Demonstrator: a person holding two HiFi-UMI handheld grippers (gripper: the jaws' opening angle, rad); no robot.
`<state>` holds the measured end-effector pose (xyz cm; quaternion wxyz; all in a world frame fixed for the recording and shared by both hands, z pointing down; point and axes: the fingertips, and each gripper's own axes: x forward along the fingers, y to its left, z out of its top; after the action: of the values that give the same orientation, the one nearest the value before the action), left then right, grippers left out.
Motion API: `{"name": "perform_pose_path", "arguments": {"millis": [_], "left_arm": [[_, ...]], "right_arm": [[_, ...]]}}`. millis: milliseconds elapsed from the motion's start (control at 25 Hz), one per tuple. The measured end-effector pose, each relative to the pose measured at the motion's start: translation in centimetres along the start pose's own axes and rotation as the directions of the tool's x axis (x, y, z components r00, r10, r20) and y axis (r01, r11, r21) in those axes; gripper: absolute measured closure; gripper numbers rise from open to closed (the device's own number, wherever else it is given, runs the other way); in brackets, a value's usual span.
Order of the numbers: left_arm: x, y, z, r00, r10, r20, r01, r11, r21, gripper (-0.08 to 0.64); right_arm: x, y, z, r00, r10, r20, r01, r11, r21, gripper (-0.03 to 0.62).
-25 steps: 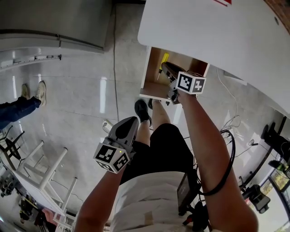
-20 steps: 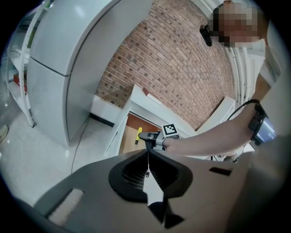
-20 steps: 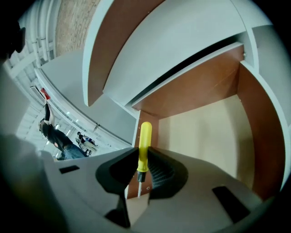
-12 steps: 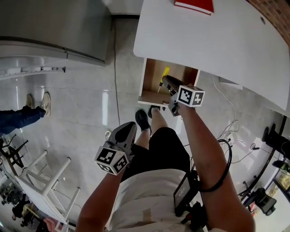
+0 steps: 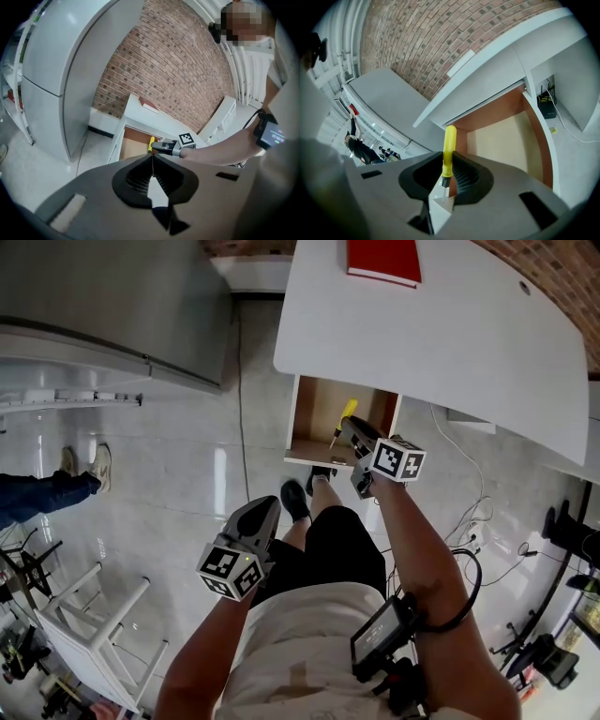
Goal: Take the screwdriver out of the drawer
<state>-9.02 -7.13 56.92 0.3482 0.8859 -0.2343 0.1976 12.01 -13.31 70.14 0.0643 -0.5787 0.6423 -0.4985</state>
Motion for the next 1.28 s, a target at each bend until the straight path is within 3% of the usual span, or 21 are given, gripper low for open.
{"name": "perform_pose_path", "arguments": {"millis": [800, 1280], "left_arm": [[-1.4, -2.2, 3.3, 1.000, -0.024, 0.019, 0.023, 0.998, 0.065, 0.551], [-2.3, -3.0, 5.9, 0.998, -0.049, 0.037, 0.045, 0.993, 0.112, 0.551]], "right_arm": [[-6.6, 4.6, 3.1, 0.990, 0.051, 0.128, -0.059, 0.997, 0.057, 0.538], [-10.7, 8.5, 5.6, 0.976, 0.075, 0.206, -0.081, 0.996, 0.021, 0.538]]}}
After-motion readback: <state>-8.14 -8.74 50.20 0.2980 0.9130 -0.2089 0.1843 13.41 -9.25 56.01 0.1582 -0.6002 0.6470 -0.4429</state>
